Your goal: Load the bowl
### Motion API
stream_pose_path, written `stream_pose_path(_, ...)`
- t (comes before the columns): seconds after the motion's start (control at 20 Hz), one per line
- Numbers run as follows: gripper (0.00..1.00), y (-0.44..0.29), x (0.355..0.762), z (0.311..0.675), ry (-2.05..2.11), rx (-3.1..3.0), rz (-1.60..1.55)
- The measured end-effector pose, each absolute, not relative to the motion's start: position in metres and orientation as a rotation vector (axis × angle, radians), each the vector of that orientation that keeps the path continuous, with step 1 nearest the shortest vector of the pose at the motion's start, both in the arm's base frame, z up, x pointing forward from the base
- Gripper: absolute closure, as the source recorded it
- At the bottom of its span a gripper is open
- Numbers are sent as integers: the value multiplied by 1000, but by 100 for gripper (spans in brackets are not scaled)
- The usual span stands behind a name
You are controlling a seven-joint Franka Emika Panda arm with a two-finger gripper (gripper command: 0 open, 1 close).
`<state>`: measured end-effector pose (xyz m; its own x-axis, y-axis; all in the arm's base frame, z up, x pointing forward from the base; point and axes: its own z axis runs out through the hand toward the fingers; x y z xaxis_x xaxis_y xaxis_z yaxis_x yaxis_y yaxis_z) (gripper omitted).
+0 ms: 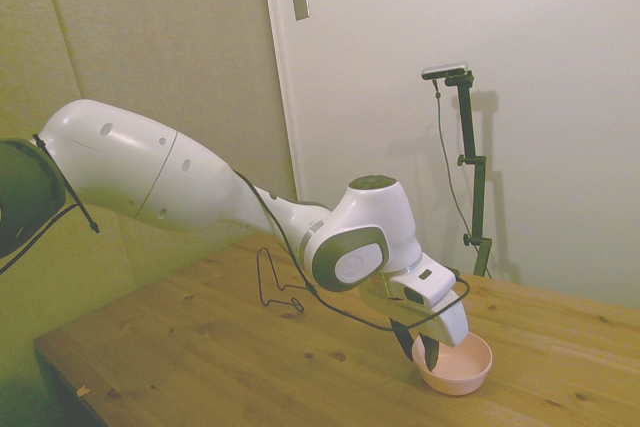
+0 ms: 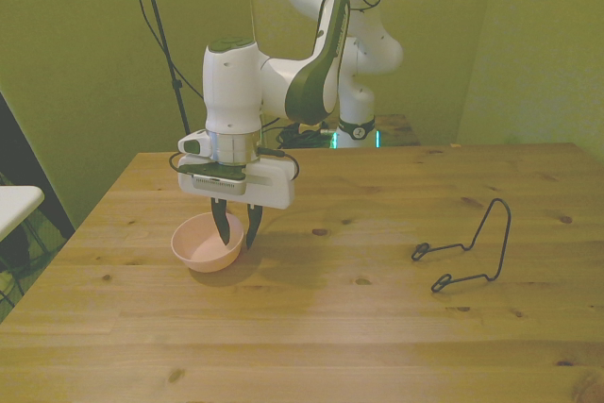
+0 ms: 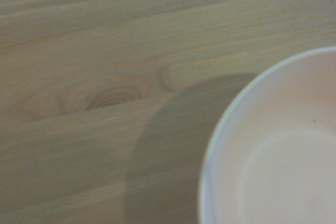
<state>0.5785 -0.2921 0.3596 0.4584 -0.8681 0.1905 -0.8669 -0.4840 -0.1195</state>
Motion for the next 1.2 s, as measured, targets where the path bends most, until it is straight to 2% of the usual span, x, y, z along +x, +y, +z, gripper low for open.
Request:
stream_pose_path(0.75, 100, -290, 581, 376, 1534, -2621, -317)
stream_pose_path(0.95, 100, -268, 579, 400, 1449, -2560, -233)
stream_pose_path(1.2, 100, -200, 594, 452, 1274, -2537, -185)
